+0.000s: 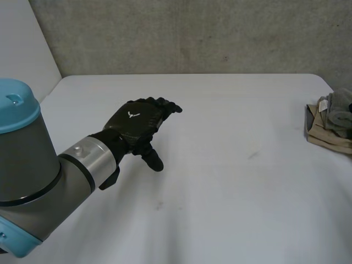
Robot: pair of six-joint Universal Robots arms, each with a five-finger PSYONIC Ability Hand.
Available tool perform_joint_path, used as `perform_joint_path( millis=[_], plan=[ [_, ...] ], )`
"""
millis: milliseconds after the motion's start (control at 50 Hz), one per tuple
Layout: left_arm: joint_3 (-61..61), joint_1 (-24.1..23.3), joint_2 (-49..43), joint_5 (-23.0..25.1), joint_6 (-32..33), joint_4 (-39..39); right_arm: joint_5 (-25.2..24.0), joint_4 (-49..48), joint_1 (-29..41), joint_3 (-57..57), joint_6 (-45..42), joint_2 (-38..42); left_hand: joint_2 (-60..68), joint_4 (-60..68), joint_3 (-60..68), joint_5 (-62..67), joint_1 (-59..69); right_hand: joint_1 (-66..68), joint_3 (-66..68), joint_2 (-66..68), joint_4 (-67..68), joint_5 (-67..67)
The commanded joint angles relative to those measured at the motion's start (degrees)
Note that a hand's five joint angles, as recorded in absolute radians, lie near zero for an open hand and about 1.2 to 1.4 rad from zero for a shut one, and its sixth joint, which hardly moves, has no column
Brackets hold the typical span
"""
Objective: Fold the laundry.
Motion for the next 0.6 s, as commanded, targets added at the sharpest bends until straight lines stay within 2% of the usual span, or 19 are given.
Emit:
perform_joint_path(
  millis=[20,80,140,160,200,320,420,480,580,600],
  plan=[
    [0.0,-0.16,0.07,0.0,0.0,-0.05,-0.48,1.42,-1.33,-2.21,-0.29,0.48,-0.94,-1.22,-1.16,-0.93,-1.26,27.98,12.76,13.6,11.93,16.23],
    [0.0,-0.33,0.07,0.0,-0.09,-0.05,-1.44,3.88,-1.51,-3.0,-0.55,1.09,-0.94,-1.22,-1.16,-0.93,-1.26,21.51,6.29,7.13,5.46,9.76],
    [-0.08,-0.33,0.07,0.0,-0.35,-0.05,-2.41,7.13,-2.04,-2.92,-1.96,1.98,-0.94,-1.22,-1.16,-0.93,-1.26,0.53,-14.7,-13.85,-15.52,-11.23],
    [-0.08,-0.33,0.07,0.0,-0.35,-0.05,-2.15,8.88,-2.3,-2.57,-3.35,1.71,-0.94,-1.22,-1.16,-0.93,-1.26,-19.86,-35.09,-34.24,-35.91,-31.61],
    [-0.08,-0.33,0.07,0.0,-0.35,-0.05,-1.88,10.65,-2.91,-1.95,-4.68,1.1,-0.94,-1.22,-1.16,-0.93,-1.26,-39.81,-55.04,-54.19,-55.86,-51.57],
    [-0.08,-0.24,0.16,0.0,-0.35,-0.05,-2.59,16.8,-5.72,0.86,-4.08,-6.35,-0.94,-1.22,-1.16,-0.93,-1.26,-42.02,-57.24,-56.4,-58.07,-53.77],
    [-0.17,-0.24,0.16,0.0,-0.35,-0.05,-0.83,19.61,-6.08,2.18,-1.44,-13.48,-0.94,-1.22,-1.16,-0.93,-1.26,-42.02,-57.24,-56.4,-58.07,-53.77],
    [-0.35,-0.24,0.24,0.0,-0.35,-0.05,0.4,22.87,-6.26,2.45,-1.7,-14.9,-0.94,-1.22,-1.16,-0.93,-1.26,-42.02,-57.24,-56.4,-58.07,-53.77],
    [-0.52,-0.16,0.6,0.0,-0.35,-0.05,7.5,27.35,-6.87,0.96,-5.11,-15.34,-0.94,-1.22,-1.16,-0.93,-1.26,-42.02,-57.24,-56.4,-58.07,-53.77],
    [-0.52,-0.16,0.68,0.0,-0.35,-0.05,11.61,28.31,-7.39,-0.53,-7.73,-15.34,-0.94,-1.22,-1.16,-0.93,-1.26,-42.02,-57.24,-56.4,-58.07,-53.77]
  ],
)
